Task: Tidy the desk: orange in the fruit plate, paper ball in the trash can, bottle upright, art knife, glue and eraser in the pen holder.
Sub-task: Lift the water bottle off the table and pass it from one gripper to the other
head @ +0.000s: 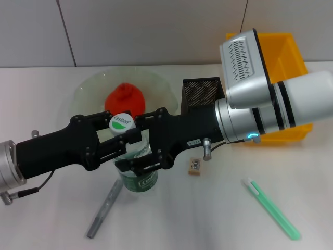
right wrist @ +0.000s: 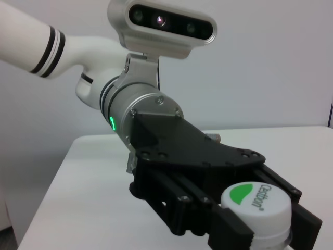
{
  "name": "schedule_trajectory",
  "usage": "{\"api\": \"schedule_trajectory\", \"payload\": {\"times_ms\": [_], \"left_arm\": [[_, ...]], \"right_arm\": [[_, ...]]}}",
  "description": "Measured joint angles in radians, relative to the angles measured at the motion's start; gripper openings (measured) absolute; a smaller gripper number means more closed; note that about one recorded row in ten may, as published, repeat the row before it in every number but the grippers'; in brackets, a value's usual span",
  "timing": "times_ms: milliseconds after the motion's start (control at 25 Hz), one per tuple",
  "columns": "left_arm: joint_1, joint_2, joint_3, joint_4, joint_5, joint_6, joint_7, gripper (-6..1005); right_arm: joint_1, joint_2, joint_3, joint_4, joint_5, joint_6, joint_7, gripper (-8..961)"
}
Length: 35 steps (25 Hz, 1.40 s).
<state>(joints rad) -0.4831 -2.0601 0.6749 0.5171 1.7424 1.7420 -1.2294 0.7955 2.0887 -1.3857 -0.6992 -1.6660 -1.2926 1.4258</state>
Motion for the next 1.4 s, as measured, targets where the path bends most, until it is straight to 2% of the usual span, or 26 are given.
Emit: {"api": "schedule_trajectory", "payload": {"times_ms": [600, 1400], "left_arm": [[-0.004, 0.002, -0.006, 0.006, -0.002, 0.0, -0.012, 467], [-0.004, 0.0, -0.006, 0.012, 0.0, -0.005, -0.015, 467]], "right_arm": [[-0.02, -0.006, 0.005, -0.014, 0.041, -0.008, 0.05, 725], [-0.028, -0.003, -0.003, -0.022, 0.041, 0.002, 0.065, 695]]}}
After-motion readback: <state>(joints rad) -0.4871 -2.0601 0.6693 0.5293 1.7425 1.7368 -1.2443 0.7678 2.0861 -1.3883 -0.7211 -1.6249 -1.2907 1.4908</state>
